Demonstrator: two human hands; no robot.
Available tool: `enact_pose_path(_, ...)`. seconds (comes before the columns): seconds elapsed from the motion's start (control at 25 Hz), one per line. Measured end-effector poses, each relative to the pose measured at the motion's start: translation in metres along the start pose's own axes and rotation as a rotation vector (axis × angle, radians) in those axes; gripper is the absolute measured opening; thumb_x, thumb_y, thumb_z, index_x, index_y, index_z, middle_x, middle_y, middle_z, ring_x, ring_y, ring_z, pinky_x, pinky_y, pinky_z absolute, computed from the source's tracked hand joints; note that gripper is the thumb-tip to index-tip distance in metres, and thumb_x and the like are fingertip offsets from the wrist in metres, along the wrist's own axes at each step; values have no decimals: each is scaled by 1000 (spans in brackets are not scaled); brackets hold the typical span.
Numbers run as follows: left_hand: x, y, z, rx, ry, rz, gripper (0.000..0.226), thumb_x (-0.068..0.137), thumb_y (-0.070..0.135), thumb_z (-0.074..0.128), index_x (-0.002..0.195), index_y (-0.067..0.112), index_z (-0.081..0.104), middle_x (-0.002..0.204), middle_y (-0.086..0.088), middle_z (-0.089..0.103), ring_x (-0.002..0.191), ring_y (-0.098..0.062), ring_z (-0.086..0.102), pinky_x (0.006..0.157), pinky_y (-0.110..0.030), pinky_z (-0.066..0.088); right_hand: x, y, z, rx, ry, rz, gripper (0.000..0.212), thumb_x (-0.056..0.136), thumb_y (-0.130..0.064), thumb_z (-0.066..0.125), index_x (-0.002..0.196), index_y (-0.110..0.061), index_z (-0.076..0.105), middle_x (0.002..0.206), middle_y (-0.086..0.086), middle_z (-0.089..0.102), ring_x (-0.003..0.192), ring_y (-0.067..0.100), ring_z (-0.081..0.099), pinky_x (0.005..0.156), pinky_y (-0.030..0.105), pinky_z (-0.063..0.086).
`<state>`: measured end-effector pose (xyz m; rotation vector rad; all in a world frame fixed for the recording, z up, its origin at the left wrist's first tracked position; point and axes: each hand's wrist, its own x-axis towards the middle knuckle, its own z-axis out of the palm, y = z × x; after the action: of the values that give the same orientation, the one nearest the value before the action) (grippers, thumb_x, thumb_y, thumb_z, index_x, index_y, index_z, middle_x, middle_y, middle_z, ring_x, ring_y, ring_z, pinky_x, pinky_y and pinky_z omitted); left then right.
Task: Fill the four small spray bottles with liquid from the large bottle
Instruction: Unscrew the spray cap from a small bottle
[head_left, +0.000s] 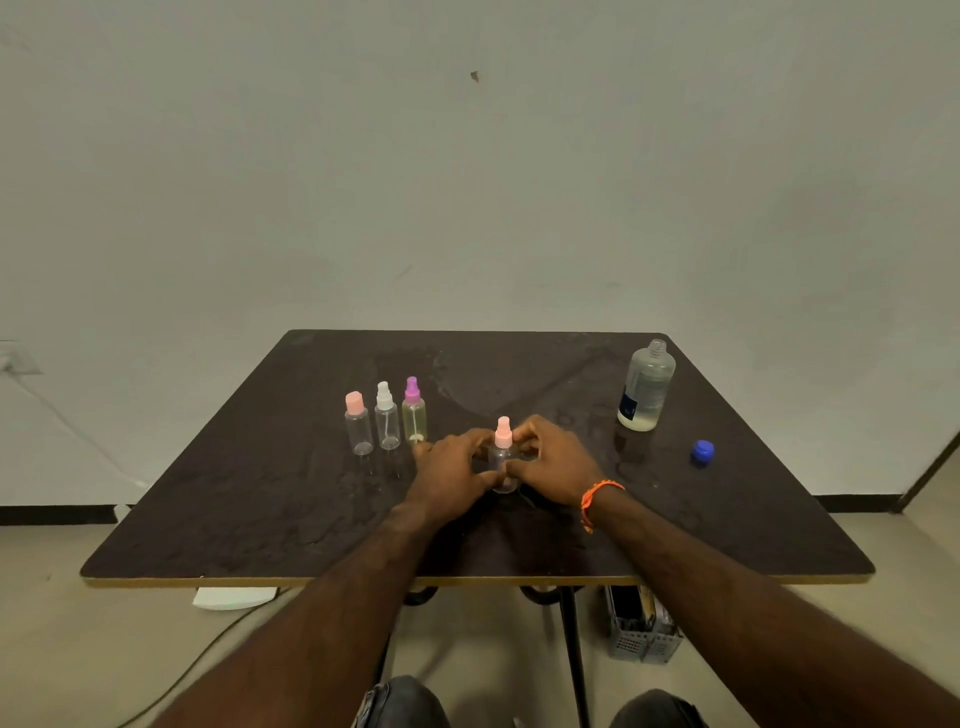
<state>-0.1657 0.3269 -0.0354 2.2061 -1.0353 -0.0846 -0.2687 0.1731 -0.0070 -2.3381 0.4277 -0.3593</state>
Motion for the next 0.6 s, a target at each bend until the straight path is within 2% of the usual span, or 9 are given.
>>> enact_pose_path(0.16,2,-7,11,-152,-17,-24,70,63,77,70,123,43,59,111,22,72,110,-2,67,106,-51,47,-3,1,-9,5,-13,-22,20,81,-20,75,99,-22,66,98,-9,70,89,5,65,79,28,55)
enact_pose_path(0.24,2,-10,16,-177,14,-33,70,61,80,66,121,45,60,109,23,72,108,-1,66,106,-50,47,-3,0,-13,-17,-43,-38,22,82,-22,72,104,-23,67,100,-9,68,88,4,63,78,26,52)
enact_pose_path(0.32,4,-7,17,-196,42,-62,60,64,75,72,115,45,62,102,21,73,103,-1,67,106,-48,45,0,-5,-17,-38,-19,-88,29,80,-30,70,107,-22,68,99,-8,69,82,1,61,76,24,50)
enact_pose_path(0.44,1,-1,18,-155,92,-107,43,77,57,82,112,40,64,95,18,72,100,-4,65,102,-42,34,9,-19,-22,-131,54,-149,26,80,-42,75,95,-22,68,87,-9,68,77,3,62,68,23,50)
enact_pose_path(0.6,-3,6,16,-81,107,-111,44,84,53,79,121,35,63,101,15,71,102,-9,63,94,-37,27,18,-28,-19,-250,58,-114,23,83,-38,77,91,-18,68,80,-7,66,76,10,62,70,34,54)
